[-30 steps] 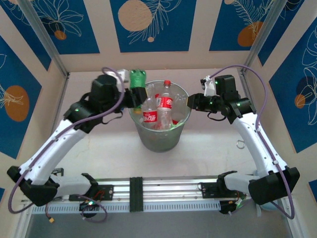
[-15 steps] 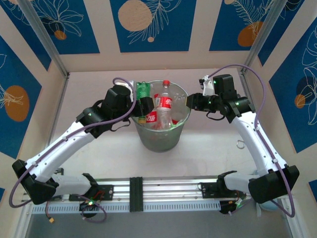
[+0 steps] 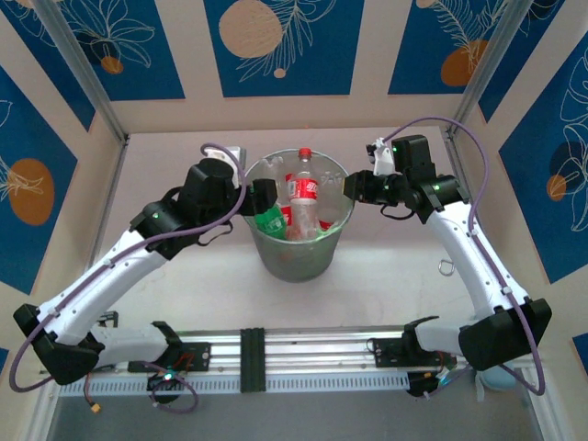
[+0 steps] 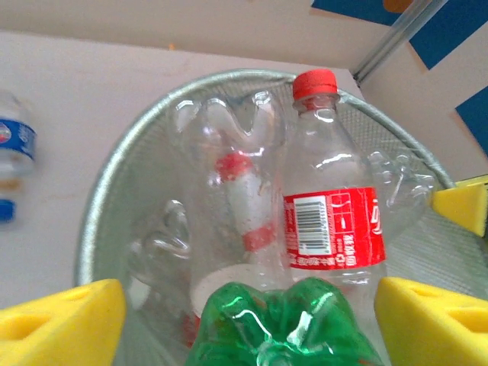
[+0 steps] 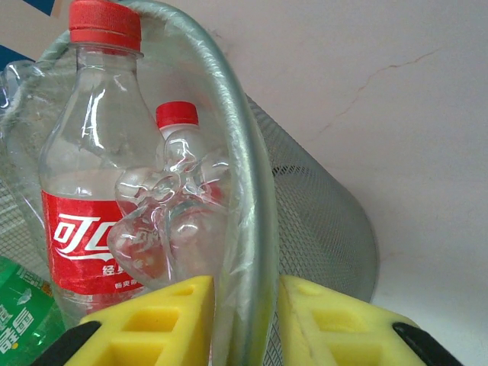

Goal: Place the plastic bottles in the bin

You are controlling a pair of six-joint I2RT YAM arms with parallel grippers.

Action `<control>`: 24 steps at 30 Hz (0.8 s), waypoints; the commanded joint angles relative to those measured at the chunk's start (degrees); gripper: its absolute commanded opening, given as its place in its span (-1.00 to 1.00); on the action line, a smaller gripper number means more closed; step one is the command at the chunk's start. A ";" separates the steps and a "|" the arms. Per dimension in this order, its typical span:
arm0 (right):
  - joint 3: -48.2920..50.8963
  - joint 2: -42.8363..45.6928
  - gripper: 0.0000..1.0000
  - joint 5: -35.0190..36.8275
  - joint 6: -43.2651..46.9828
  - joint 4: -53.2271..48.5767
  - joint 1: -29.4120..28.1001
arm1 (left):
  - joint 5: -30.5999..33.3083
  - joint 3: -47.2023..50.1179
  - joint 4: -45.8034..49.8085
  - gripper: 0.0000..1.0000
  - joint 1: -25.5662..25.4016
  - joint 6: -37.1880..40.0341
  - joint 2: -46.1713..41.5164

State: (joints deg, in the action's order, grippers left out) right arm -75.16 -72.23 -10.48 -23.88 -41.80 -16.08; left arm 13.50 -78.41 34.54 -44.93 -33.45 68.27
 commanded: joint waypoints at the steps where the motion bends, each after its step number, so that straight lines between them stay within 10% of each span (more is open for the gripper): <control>1: -1.25 -0.11 -0.42 0.53 0.87 -1.78 -0.22 | 0.51 -2.53 0.61 0.44 -0.53 3.33 0.28; 18: -1.01 -0.20 -0.42 0.55 0.81 -1.44 -0.36 | 1.56 3.14 1.73 0.09 -2.18 1.67 2.53; 24: -1.34 -0.02 -0.40 0.50 0.85 -1.35 -0.42 | 3.75 0.37 2.24 0.44 -2.14 3.69 2.02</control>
State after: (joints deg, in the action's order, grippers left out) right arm -75.18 -72.23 -10.31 -23.90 -41.78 -16.19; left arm 15.38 -76.27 34.41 -46.37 -30.85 70.61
